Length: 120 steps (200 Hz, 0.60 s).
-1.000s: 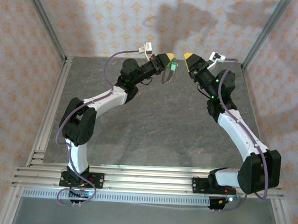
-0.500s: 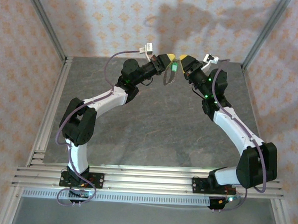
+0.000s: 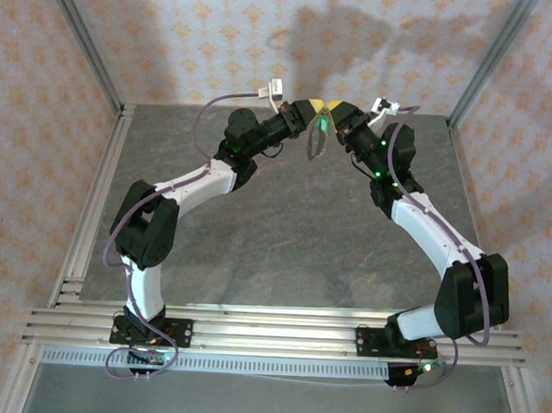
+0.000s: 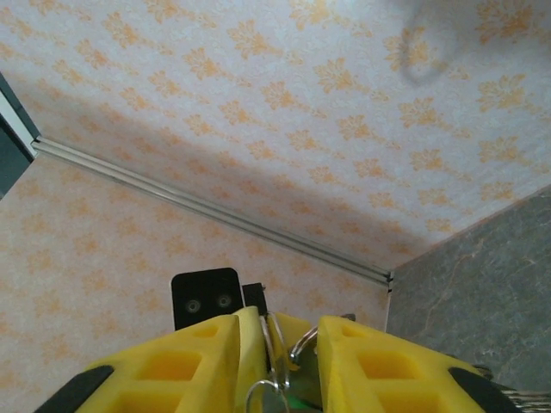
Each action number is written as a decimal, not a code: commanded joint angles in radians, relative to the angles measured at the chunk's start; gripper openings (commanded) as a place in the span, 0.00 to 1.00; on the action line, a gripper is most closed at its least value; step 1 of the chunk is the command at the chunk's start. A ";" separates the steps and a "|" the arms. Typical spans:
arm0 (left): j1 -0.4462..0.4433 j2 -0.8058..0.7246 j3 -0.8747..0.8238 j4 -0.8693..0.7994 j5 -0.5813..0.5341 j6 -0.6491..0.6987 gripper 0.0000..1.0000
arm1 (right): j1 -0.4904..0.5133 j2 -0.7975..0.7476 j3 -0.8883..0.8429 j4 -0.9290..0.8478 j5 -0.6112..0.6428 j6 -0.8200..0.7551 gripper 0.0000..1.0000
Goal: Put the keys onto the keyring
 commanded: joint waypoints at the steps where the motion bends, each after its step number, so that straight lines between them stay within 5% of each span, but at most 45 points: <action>1: -0.006 -0.049 0.022 0.031 -0.010 0.015 0.00 | 0.010 0.003 0.043 0.035 -0.012 -0.009 0.28; 120: -0.005 -0.048 0.025 0.029 -0.009 0.015 0.00 | 0.020 0.024 0.052 0.019 -0.032 -0.023 0.08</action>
